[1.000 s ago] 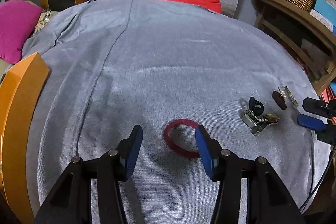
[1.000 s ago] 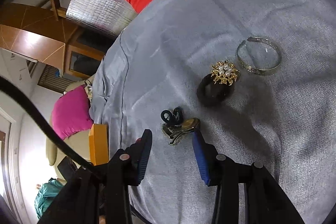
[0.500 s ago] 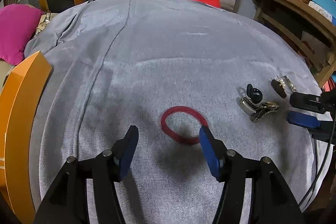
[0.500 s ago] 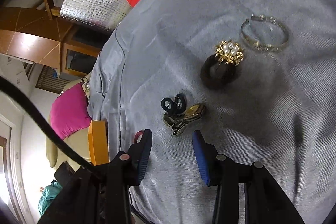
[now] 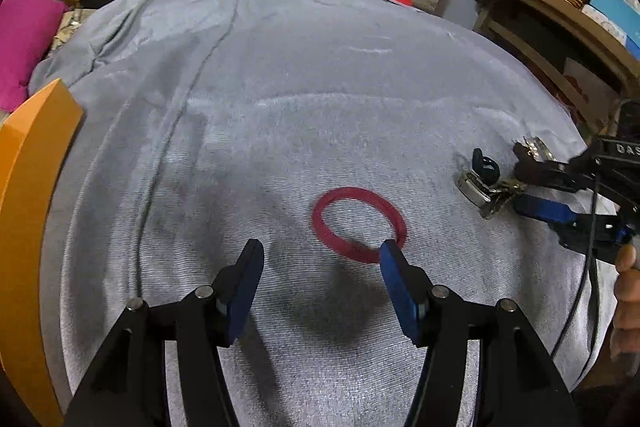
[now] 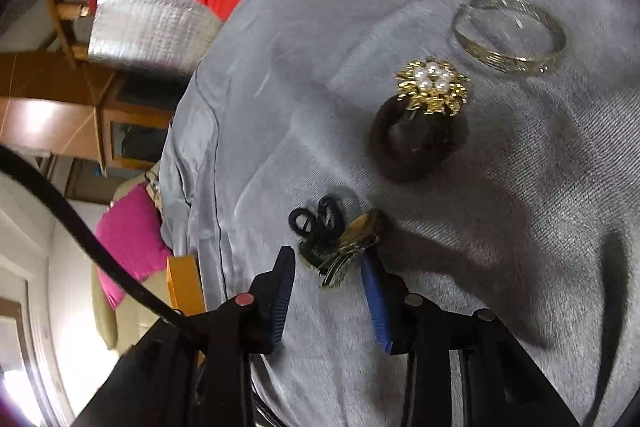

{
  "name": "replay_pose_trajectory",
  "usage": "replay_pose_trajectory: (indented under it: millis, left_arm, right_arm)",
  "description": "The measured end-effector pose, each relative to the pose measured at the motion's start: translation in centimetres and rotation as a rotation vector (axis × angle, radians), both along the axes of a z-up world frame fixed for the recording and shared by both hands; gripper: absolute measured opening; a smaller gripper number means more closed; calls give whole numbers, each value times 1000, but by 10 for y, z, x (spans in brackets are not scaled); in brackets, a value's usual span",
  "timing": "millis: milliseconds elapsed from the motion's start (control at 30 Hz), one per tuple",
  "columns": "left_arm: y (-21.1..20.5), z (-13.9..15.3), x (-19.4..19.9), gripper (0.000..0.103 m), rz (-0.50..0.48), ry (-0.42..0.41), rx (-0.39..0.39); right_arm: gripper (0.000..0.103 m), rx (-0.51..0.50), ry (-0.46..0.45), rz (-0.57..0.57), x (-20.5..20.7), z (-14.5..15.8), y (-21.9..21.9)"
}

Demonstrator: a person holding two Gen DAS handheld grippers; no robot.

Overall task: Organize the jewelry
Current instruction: 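Grasp the red hair tie with the left gripper while the right gripper approaches the gold watch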

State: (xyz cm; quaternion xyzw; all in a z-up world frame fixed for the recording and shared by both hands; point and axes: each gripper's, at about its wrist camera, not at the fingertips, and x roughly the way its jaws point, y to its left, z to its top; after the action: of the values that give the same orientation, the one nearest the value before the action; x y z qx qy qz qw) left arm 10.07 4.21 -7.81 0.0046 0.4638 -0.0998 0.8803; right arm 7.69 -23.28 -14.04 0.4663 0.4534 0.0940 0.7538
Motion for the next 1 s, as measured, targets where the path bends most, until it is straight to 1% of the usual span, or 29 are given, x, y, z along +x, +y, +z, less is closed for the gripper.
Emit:
replay_pose_trajectory:
  millis: [100, 200, 233, 267, 300, 367, 400, 567, 633, 667, 700, 733, 767, 867, 933, 1000]
  left_arm:
    - [1, -1, 6, 61, -3, -2, -7]
    - [2, -3, 12, 59, -14, -7, -11]
    - [2, -4, 15, 57, -18, -6, -5]
    - [2, -6, 17, 51, -24, -3, -1]
    - [1, -9, 20, 47, -30, 5, 0]
    - [2, -11, 24, 46, -31, 1, 4]
    - [2, -10, 26, 43, -34, -5, 2]
    - [5, -12, 33, 35, -26, -3, -31]
    - [5, -12, 34, 30, -28, -7, -36]
    - [5, -12, 35, 24, -31, -8, -41]
    - [5, -12, 35, 18, -38, -7, -50]
    - [4, -11, 34, 16, -45, -8, -52]
    - [3, -11, 34, 13, -49, -10, -49]
    - [-1, -10, 32, 9, -59, -14, -45]
    - [-1, -10, 33, 8, -56, -11, -69]
    - [-2, -11, 33, 7, -57, -9, -83]
  right_arm:
    - [34, 24, 24, -28, 4, -7, -3]
    - [34, 57, 30, -50, 7, -11, -6]
    - [34, 60, 31, -55, 8, -12, -6]
    - [34, 64, 33, -62, 9, -12, -6]
    - [33, 65, 34, -65, 9, -13, -6]
    - [33, 63, 35, -65, 10, -13, -6]
    - [33, 57, 34, -61, 11, -13, -4]
    - [33, -23, 21, -39, 14, -6, 9]
    - [33, -46, 14, -44, 15, -4, 12]
    - [32, -52, 10, -48, 15, -4, 14]
    - [30, -65, 8, -51, 15, -3, 15]
    - [22, -83, 8, -53, 14, -2, 17]
    - [19, -101, 9, -48, 14, -2, 18]
    - [18, -70, 7, -39, 12, -4, 16]
    - [15, -58, 5, -37, 10, -7, 13]
    - [15, -52, 1, -34, 9, -8, 12]
